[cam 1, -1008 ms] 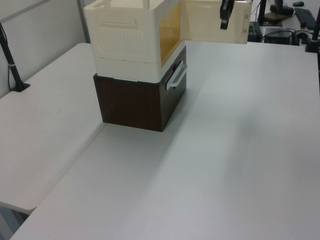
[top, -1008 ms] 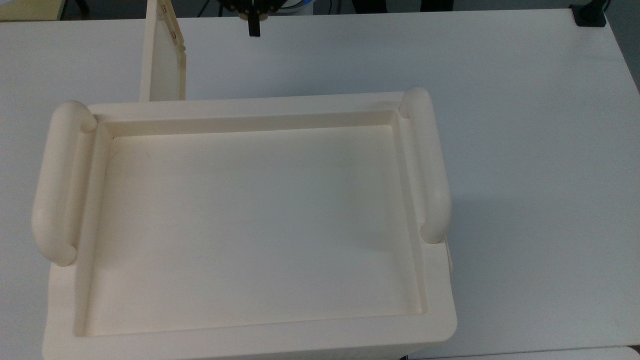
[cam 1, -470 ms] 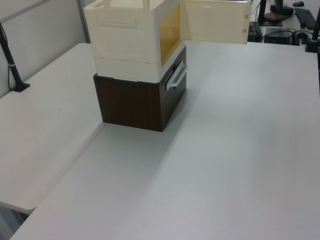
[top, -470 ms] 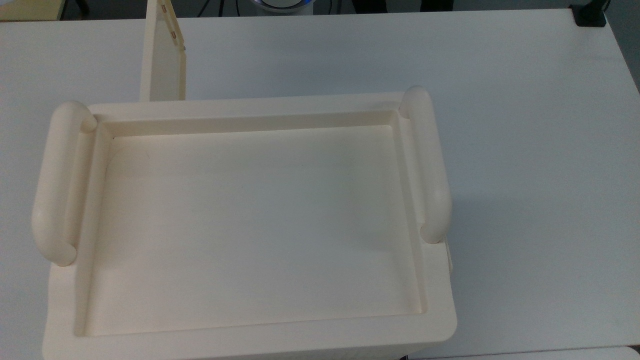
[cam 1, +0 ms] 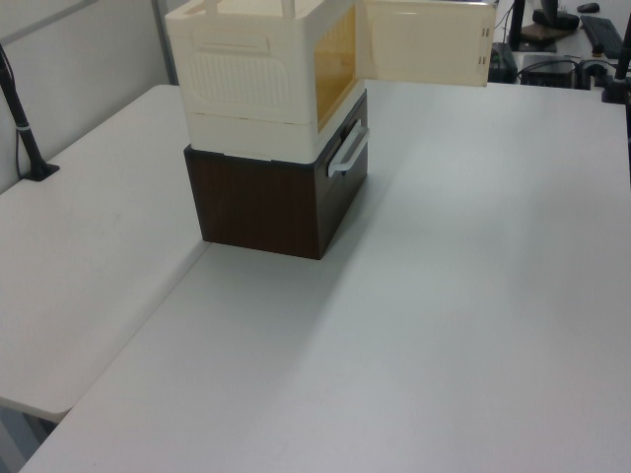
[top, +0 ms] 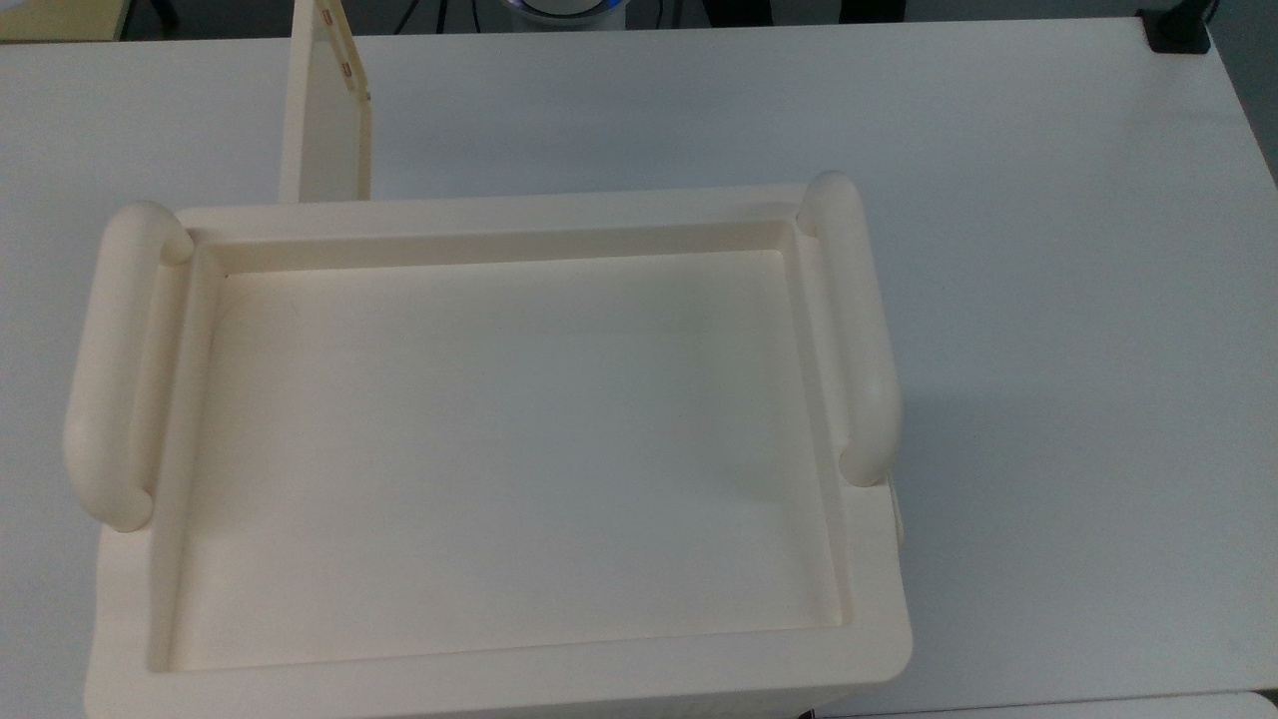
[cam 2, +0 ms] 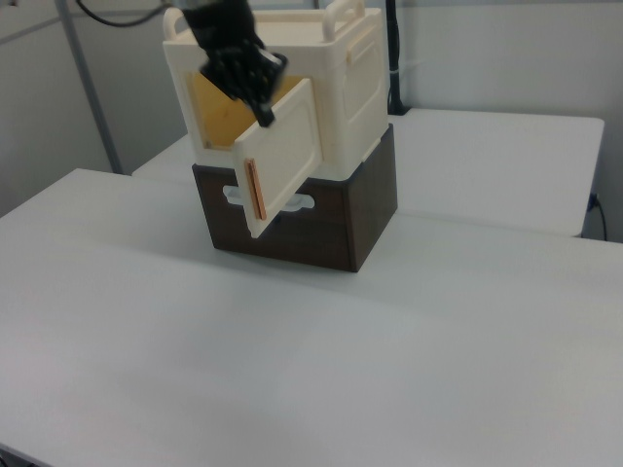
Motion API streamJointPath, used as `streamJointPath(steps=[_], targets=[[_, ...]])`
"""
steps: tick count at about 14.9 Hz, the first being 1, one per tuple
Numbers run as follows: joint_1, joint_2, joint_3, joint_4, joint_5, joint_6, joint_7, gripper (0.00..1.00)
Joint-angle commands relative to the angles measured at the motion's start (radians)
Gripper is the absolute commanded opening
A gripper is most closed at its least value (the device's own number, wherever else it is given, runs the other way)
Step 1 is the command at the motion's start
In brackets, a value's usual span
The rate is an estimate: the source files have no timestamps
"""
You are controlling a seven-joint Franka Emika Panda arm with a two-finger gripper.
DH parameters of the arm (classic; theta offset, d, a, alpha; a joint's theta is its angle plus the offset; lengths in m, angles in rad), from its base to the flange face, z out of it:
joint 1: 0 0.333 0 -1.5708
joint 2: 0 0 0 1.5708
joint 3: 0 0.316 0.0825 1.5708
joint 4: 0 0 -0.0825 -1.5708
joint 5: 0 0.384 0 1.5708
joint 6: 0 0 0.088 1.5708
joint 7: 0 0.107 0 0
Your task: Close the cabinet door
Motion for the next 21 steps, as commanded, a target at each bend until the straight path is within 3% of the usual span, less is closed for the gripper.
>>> streamJointPath(steps=[1, 4, 7, 8, 10, 16, 21], targets=[[-0.009, 0.039, -0.015, 0.004, 0.021, -0.002, -0.069, 0.0], [0.001, 0.041, -0.001, -0.008, 0.056, -0.002, -0.061, 0.0], [0.059, 0.039, 0.018, -0.016, 0.246, -0.004, -0.049, 0.0], [0.086, 0.039, 0.027, -0.013, 0.271, -0.004, -0.024, 0.0], [0.115, 0.038, 0.031, -0.013, 0.274, -0.004, 0.049, 0.0], [0.123, 0.073, 0.033, -0.019, 0.268, 0.054, 0.054, 0.0], [0.17, 0.119, 0.031, -0.021, 0.239, 0.129, 0.056, 0.0]])
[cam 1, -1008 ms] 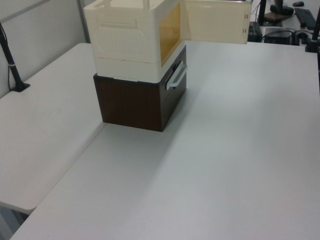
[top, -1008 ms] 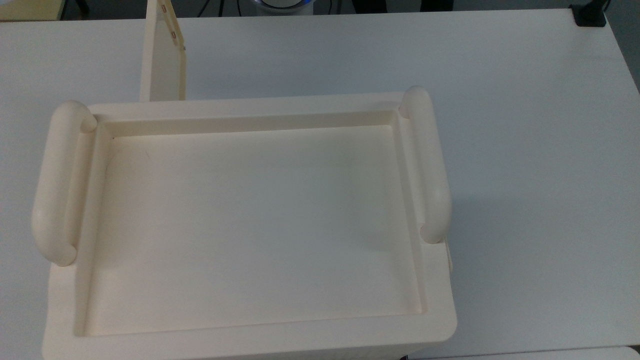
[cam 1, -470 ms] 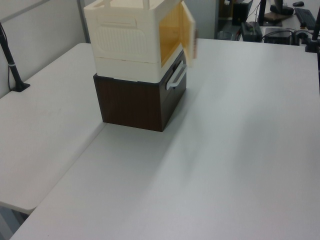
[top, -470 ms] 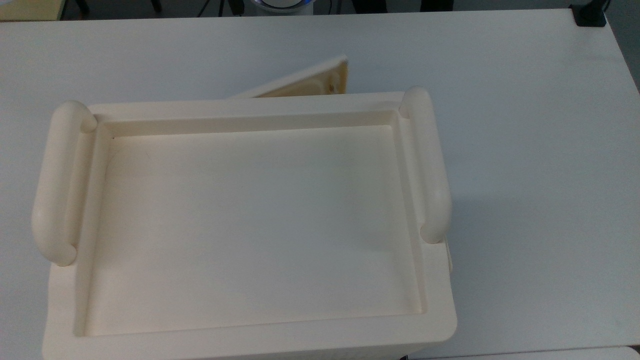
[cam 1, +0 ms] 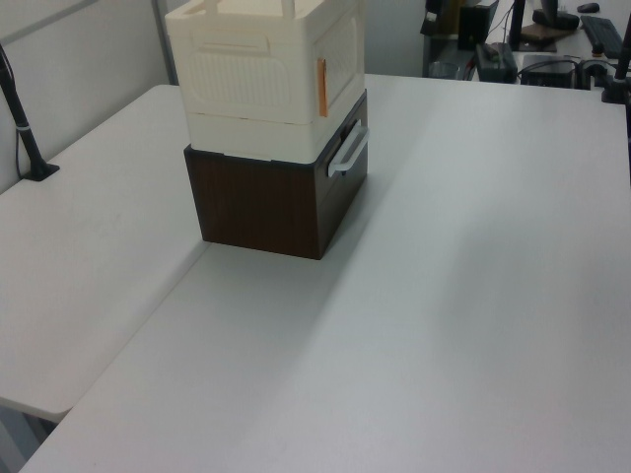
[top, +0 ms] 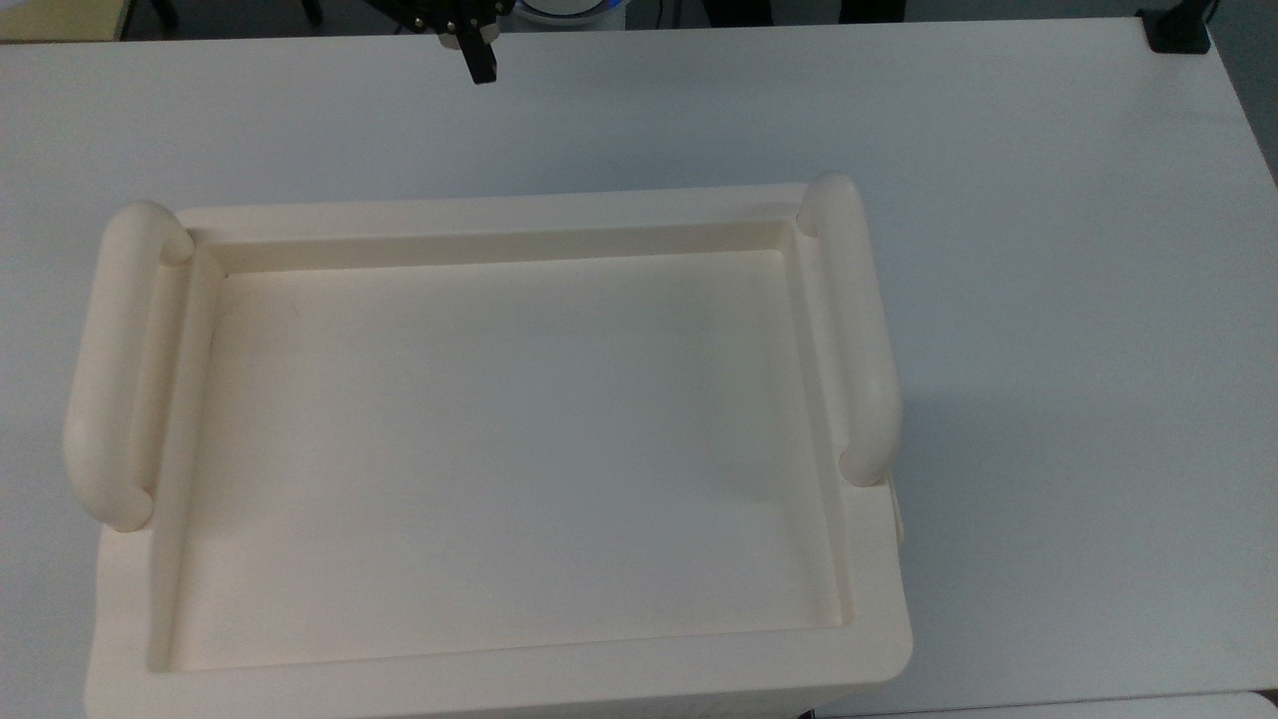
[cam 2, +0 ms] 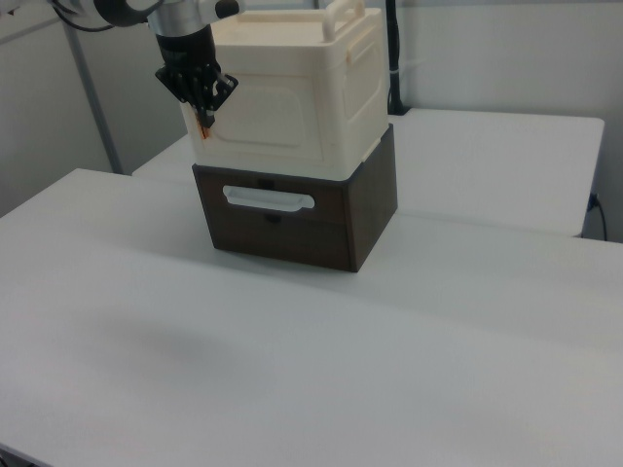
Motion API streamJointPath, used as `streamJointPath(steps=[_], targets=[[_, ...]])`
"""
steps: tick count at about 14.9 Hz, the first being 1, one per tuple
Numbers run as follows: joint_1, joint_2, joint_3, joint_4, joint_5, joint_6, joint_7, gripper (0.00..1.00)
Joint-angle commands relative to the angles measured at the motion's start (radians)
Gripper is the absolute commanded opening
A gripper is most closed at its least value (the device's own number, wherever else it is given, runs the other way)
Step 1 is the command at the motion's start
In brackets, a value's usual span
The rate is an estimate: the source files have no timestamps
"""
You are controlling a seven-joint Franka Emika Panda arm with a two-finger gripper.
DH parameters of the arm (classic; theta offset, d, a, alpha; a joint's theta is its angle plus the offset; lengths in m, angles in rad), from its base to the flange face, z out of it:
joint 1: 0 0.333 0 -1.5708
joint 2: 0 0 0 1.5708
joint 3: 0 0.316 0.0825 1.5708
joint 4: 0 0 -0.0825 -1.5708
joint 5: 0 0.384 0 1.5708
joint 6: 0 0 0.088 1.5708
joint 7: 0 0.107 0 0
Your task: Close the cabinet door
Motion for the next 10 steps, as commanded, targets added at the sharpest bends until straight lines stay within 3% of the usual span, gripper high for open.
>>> streamJointPath(steps=[1, 5, 10], targets=[[0.047, 0.029, -0.008, -0.024, -0.041, 0.044, 0.015, 0.0], [0.122, 0.055, -0.008, -0.11, -0.2, 0.042, 0.129, 0.02], [0.13, 0.015, -0.008, -0.204, -0.259, 0.004, 0.203, 0.05]])
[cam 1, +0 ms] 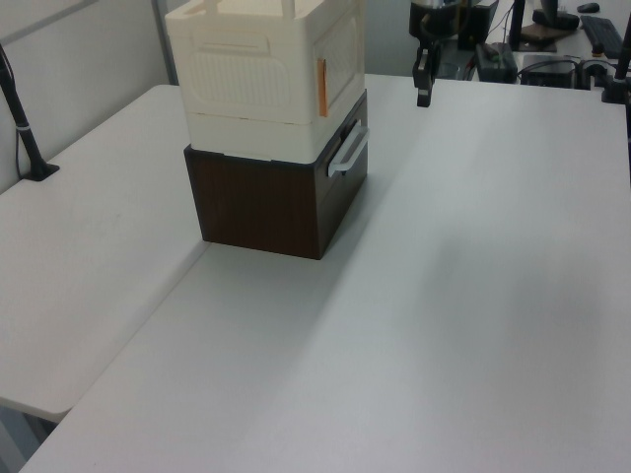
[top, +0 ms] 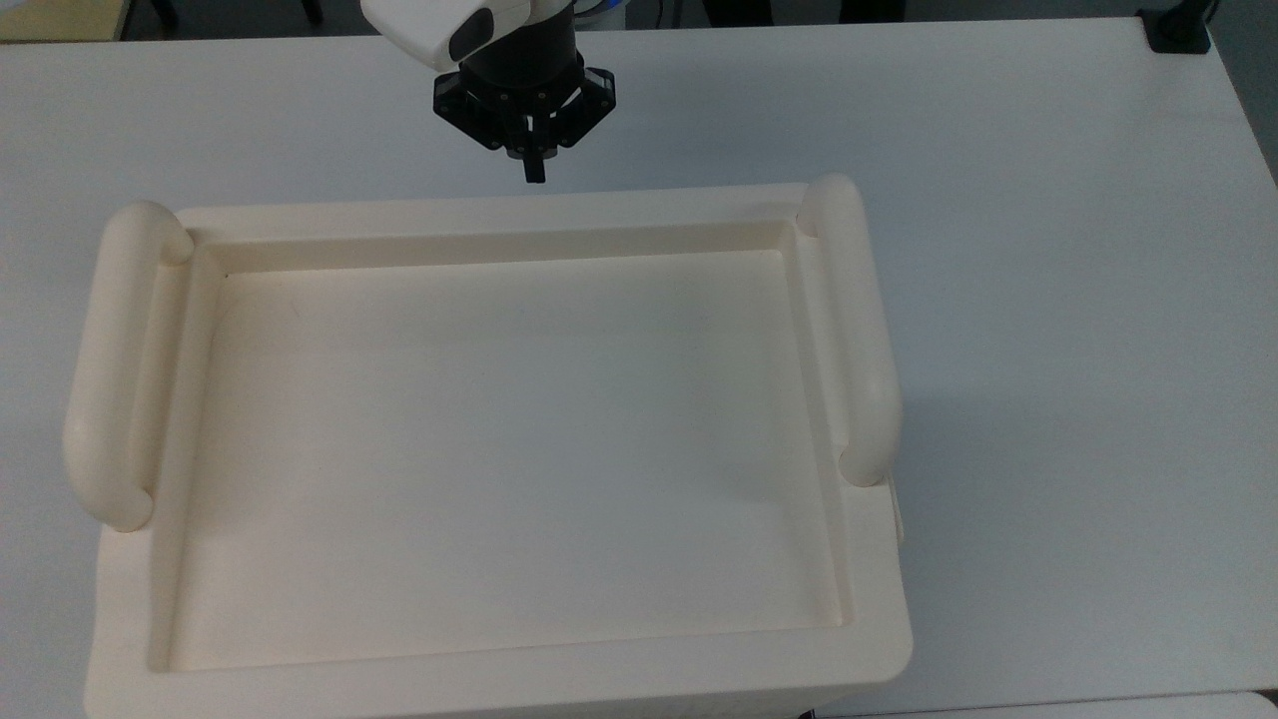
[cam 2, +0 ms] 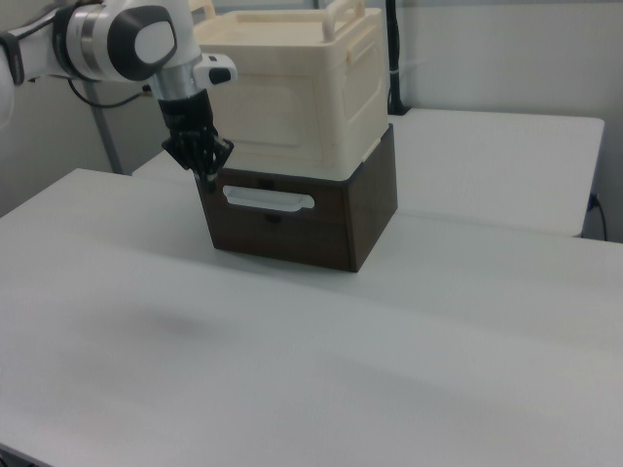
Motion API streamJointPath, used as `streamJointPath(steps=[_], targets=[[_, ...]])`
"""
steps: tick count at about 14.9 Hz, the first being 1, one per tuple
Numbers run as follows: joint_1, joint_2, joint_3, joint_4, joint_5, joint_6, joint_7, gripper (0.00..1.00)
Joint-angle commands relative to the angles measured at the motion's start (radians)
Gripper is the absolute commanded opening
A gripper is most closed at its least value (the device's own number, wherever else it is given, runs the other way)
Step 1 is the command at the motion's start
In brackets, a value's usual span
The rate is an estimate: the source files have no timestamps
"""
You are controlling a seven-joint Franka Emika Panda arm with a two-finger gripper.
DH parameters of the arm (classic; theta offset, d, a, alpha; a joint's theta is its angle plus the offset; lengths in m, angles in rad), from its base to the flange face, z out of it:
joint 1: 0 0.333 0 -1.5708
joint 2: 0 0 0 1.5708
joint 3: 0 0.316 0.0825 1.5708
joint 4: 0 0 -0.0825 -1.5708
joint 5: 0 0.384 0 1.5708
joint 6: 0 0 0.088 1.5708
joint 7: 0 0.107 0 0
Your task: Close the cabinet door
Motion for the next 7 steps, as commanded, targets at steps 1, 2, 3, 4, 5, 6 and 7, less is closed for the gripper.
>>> streamJointPath(steps=[1, 2, 3, 4, 5, 6, 7], targets=[[0.007, -0.077, -0.009, -0.085, -0.034, -0.029, 0.043, 0.08], [0.003, -0.098, -0.009, -0.093, -0.035, -0.058, 0.043, 0.19], [0.003, -0.107, -0.01, -0.093, -0.041, -0.08, 0.044, 0.26], [0.0, -0.123, -0.009, -0.09, -0.073, -0.107, 0.046, 0.41], [-0.004, -0.133, -0.009, -0.09, -0.086, -0.115, 0.055, 0.64], [-0.005, -0.133, -0.01, -0.088, -0.086, -0.114, 0.057, 0.78], [-0.005, -0.13, -0.01, -0.087, -0.087, -0.106, 0.057, 0.8]])
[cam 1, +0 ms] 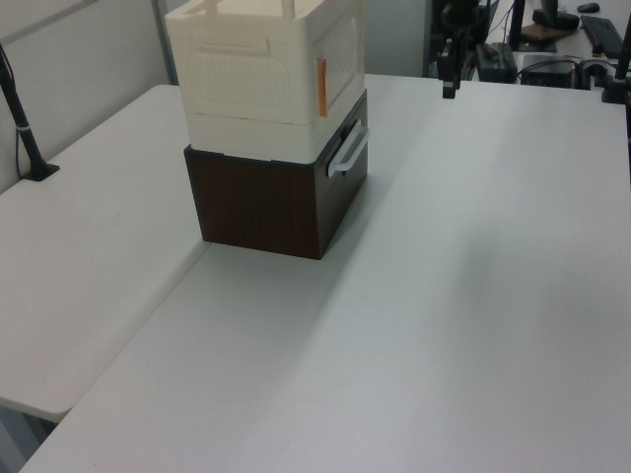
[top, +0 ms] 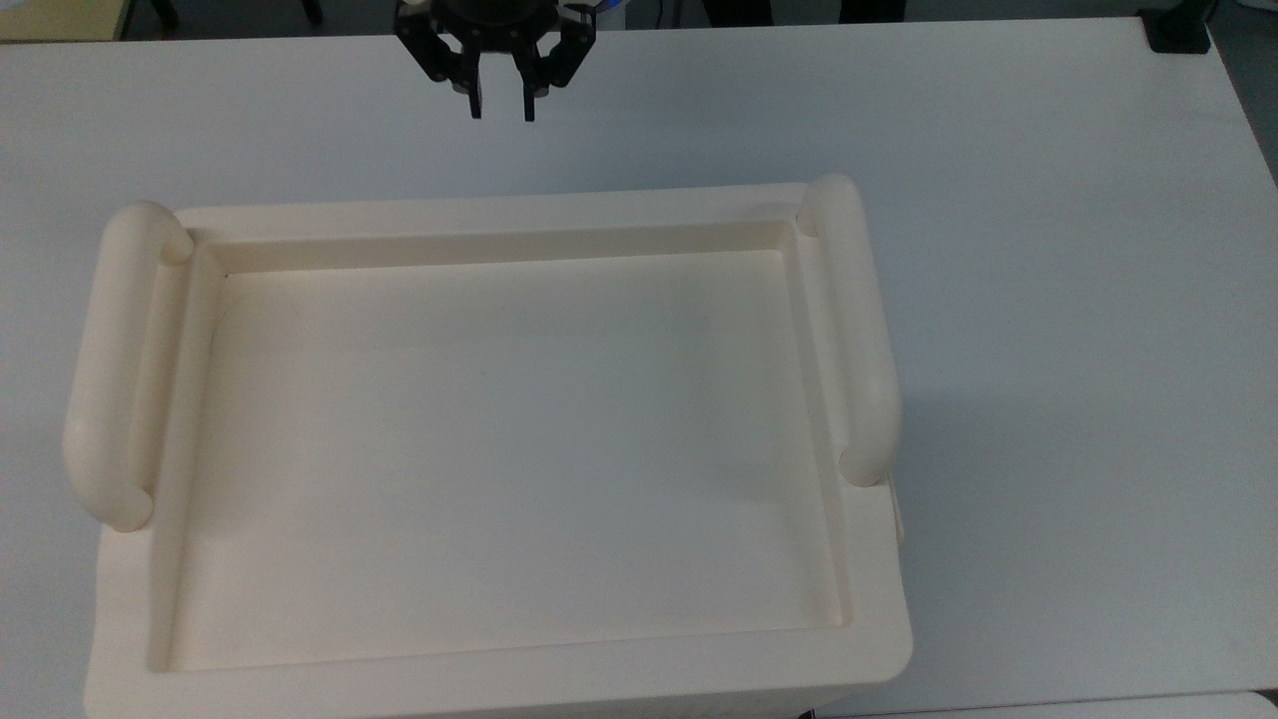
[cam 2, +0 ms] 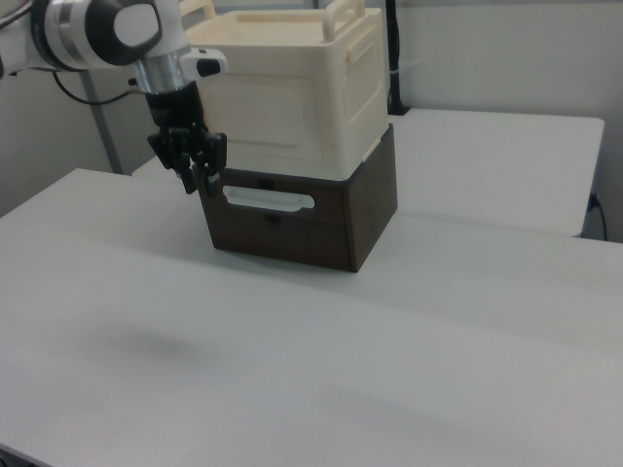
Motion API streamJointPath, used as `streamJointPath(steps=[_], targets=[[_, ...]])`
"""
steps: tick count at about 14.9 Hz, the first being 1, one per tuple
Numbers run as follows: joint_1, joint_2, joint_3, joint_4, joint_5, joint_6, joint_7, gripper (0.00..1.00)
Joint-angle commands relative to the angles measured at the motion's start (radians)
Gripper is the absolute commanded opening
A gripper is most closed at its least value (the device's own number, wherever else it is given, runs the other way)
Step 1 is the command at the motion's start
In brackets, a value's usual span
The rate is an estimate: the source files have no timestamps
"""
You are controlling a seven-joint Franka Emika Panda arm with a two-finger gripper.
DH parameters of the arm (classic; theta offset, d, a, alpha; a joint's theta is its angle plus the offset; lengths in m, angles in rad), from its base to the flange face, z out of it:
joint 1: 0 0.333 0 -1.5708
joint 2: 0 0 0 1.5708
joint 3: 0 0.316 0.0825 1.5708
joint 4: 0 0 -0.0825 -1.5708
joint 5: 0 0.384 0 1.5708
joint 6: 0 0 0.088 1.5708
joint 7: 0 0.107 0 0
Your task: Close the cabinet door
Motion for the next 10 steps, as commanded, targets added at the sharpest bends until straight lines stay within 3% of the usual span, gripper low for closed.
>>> streamJointPath(steps=[1, 2, 10], targets=[[0.003, -0.039, -0.006, -0.046, -0.021, 0.004, 0.026, 0.86], [0.003, -0.041, -0.006, -0.048, -0.021, 0.002, 0.026, 1.0], [0.001, -0.042, -0.012, -0.046, -0.02, 0.004, 0.026, 1.0]])
